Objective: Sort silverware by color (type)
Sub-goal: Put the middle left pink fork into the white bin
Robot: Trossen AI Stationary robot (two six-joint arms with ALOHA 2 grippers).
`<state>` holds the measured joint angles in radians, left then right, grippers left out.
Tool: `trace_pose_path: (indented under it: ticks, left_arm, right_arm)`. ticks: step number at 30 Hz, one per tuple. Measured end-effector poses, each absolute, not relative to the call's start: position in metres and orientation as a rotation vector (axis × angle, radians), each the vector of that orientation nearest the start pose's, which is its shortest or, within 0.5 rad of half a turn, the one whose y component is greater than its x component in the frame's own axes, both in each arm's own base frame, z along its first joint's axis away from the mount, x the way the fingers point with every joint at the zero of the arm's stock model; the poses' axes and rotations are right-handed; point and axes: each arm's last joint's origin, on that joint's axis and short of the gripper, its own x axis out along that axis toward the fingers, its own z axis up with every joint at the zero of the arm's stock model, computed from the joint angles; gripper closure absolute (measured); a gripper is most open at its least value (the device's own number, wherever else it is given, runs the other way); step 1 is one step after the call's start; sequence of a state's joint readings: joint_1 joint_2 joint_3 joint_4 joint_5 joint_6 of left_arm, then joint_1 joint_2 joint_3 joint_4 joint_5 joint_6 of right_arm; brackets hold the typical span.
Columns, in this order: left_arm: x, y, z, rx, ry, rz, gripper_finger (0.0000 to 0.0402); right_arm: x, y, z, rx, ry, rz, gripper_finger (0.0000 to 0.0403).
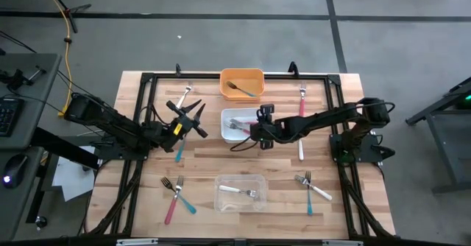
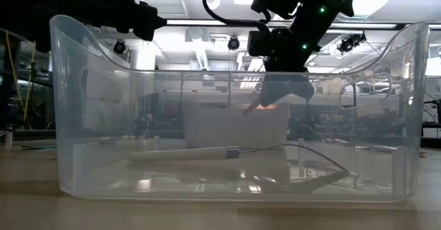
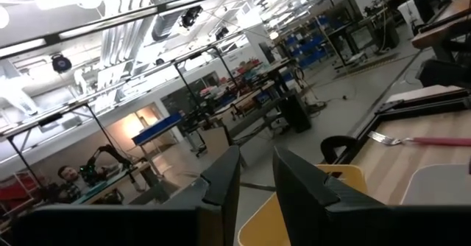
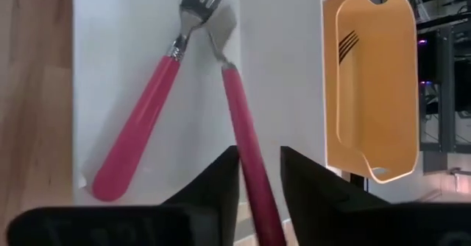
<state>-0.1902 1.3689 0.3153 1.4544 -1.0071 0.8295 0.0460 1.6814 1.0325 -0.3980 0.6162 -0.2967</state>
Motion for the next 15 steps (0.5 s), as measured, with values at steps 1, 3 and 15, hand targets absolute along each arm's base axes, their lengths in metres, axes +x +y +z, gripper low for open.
trace_pose_path:
  ticks: [1,3,15]
  left_arm:
    - [0.218,-0.017,0.211,0.535,0.009,0.884,0.0328]
    - [0.218,-0.017,0.211,0.528,0.006,0.883,0.0328]
    - [0.218,-0.017,0.21,0.535,0.017,0.883,0.0328]
  right_arm:
    - [0.327,-0.002,0.186,-0.605,1.08,-0.366,0.0292]
    - [0.326,-0.001,0.187,-0.599,1.078,-0.364,0.0275]
    - [0.321,-0.01,0.201,-0.372,1.026,-0.31,0.0268]
